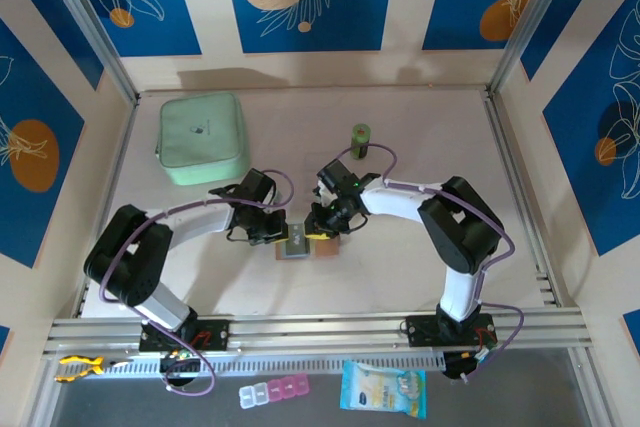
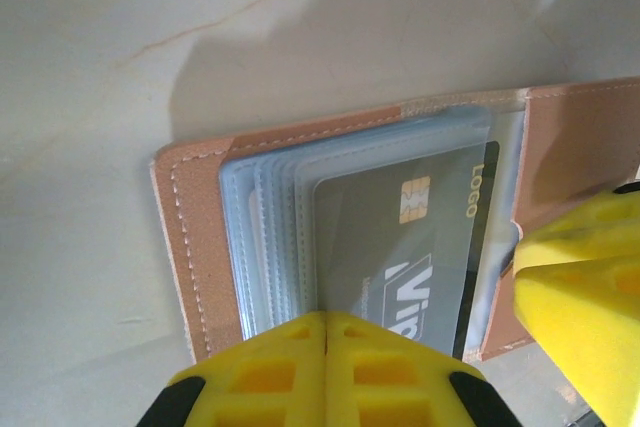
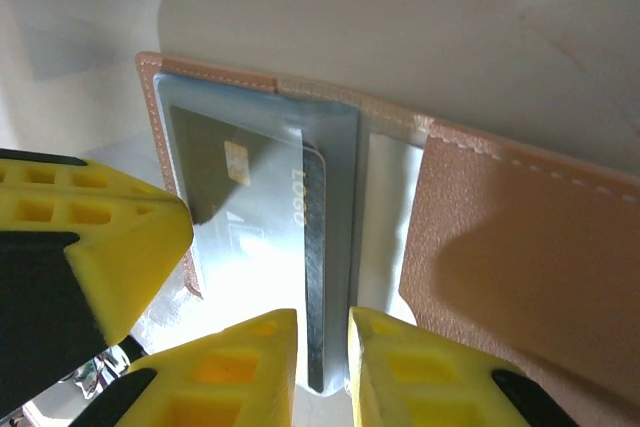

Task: Take the credit cards out of the card holder

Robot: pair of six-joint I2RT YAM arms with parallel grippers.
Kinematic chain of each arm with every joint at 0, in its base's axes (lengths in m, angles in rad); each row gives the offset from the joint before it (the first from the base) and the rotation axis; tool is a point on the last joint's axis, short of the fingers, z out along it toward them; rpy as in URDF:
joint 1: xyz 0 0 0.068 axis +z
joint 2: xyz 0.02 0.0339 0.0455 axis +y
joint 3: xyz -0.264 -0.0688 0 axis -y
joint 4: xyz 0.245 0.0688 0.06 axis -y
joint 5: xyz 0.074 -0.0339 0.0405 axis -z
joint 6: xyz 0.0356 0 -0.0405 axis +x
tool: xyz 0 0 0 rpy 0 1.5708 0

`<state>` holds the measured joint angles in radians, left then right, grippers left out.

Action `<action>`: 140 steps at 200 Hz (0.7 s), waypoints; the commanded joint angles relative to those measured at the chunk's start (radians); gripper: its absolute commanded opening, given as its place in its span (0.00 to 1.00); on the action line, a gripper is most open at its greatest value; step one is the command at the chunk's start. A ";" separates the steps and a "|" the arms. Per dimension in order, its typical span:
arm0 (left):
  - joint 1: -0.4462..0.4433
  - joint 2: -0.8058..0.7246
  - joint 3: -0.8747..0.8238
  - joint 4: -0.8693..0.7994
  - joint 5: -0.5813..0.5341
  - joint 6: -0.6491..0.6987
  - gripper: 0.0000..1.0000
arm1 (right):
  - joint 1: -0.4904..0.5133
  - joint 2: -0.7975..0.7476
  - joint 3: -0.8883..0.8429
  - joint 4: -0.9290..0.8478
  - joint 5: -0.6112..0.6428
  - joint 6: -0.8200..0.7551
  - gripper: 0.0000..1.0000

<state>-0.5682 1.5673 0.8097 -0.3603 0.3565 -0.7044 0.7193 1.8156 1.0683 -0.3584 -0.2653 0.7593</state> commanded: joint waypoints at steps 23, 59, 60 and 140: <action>-0.006 -0.055 0.005 -0.046 -0.013 0.002 0.00 | -0.006 -0.055 -0.039 0.044 -0.059 0.021 0.23; -0.006 -0.030 -0.025 -0.025 0.000 -0.004 0.00 | -0.016 -0.046 -0.062 0.098 -0.097 0.046 0.23; -0.006 -0.029 -0.027 -0.025 0.000 -0.004 0.00 | -0.016 -0.045 -0.062 0.099 -0.098 0.047 0.23; -0.006 -0.005 -0.054 -0.026 -0.032 0.002 0.00 | -0.028 0.002 -0.067 0.136 -0.149 0.050 0.23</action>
<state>-0.5682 1.5475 0.7666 -0.3752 0.3458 -0.7048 0.6979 1.7908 1.0122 -0.2390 -0.3649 0.7975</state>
